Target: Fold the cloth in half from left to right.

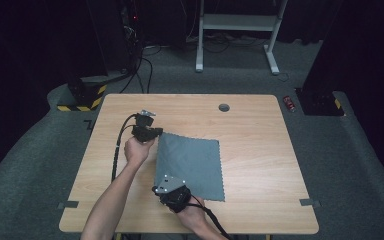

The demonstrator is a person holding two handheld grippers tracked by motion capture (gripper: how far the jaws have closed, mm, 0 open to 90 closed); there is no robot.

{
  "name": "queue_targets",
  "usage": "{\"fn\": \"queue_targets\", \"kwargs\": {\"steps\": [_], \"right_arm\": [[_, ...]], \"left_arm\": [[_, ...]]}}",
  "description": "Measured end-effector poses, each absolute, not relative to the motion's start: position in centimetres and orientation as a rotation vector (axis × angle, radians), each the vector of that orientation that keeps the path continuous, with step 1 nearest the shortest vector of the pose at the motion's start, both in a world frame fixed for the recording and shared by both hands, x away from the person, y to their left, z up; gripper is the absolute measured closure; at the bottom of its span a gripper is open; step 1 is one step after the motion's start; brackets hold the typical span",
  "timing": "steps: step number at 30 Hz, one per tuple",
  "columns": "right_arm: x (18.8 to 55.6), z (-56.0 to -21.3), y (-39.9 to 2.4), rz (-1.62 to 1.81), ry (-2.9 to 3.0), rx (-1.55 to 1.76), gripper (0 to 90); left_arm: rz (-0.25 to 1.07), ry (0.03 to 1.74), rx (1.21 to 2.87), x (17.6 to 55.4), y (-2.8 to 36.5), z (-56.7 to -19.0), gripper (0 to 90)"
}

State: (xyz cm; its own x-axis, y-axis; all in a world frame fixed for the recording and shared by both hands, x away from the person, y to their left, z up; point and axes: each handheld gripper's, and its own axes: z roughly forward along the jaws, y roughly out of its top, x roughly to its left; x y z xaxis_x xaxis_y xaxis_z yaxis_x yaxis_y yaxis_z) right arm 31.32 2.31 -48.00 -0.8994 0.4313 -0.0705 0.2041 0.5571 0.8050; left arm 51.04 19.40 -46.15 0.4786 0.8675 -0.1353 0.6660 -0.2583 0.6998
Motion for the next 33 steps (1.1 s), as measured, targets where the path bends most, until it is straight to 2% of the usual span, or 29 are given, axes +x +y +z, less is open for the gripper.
{"fn": "queue_targets", "kwargs": {"steps": [13, 33], "right_arm": [[31.1, -48.8, -1.9, 1.231, 2.496, 0.649, 90.0], [30.0, -49.8, -6.0, 1.199, 2.451, 0.758, 90.0]], "left_arm": [[0.280, 1.203, 1.998, 51.6, 15.5, -47.7, 90.0], [0.273, 1.097, 2.048, 51.7, 11.6, -47.2, 90.0]]}}
